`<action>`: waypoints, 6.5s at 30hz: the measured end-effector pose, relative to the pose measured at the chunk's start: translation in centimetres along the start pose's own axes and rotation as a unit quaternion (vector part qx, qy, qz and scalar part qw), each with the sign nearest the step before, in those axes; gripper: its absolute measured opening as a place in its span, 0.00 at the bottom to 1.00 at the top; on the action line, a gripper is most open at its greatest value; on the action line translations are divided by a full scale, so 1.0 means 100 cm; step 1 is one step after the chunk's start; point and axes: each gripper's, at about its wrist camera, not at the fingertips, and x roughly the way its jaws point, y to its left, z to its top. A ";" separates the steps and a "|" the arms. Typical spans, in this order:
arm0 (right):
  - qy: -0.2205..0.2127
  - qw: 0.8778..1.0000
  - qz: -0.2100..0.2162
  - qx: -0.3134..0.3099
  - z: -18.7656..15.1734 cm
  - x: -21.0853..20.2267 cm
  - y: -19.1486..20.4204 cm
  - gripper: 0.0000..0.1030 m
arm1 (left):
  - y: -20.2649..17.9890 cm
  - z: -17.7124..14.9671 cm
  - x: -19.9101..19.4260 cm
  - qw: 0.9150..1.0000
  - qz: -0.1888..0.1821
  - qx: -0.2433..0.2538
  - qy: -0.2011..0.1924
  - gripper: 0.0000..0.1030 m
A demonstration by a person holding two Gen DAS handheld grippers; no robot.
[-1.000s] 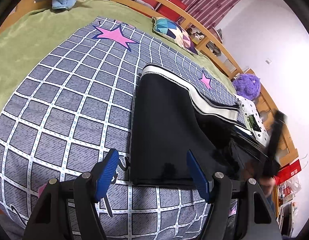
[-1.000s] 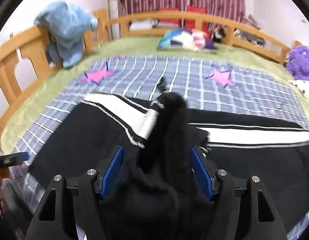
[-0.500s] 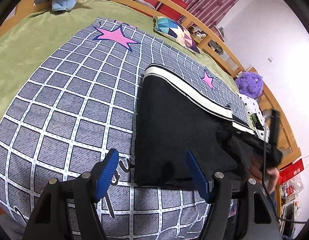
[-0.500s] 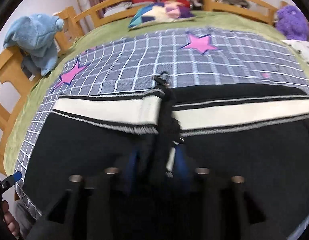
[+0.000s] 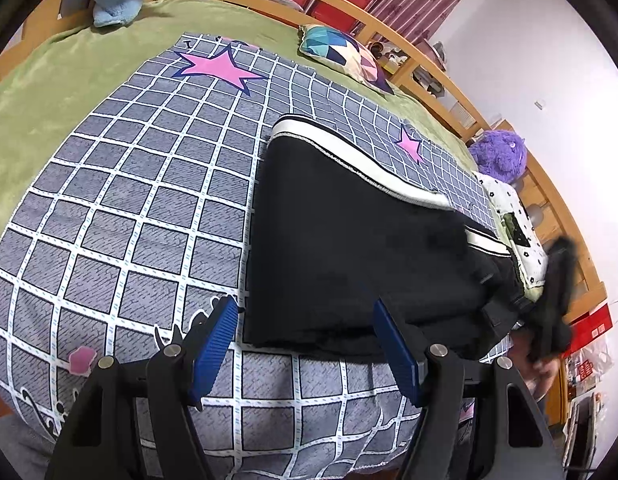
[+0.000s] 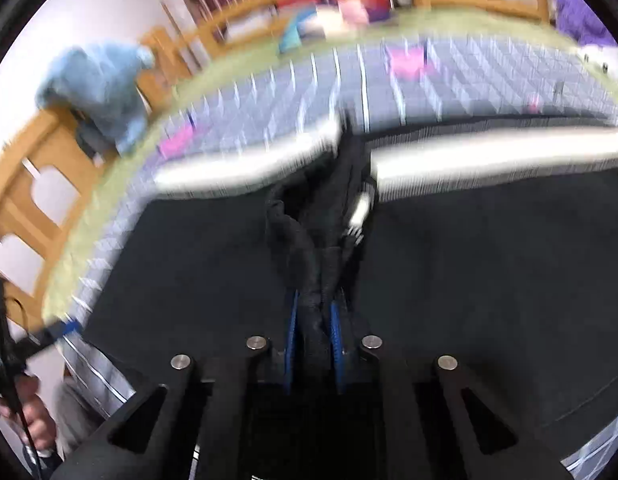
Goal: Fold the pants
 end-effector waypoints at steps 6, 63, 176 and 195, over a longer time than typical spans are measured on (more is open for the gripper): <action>-0.066 0.995 -0.060 0.041 0.015 -0.052 -0.043 0.14 | -0.009 -0.002 -0.009 1.000 0.000 0.007 -0.007 0.66; -0.026 0.998 -0.058 0.012 -0.043 -0.057 -0.061 0.21 | -0.090 0.010 0.023 0.988 0.040 0.141 -0.040 0.51; -0.075 0.965 -0.235 0.089 0.014 -0.137 -0.290 0.19 | -0.283 -0.008 0.142 0.974 -0.082 0.174 0.122 0.58; -0.070 0.972 -0.223 0.020 0.017 -0.167 -0.272 0.42 | -0.309 -0.005 0.196 0.978 -0.070 0.154 0.121 0.68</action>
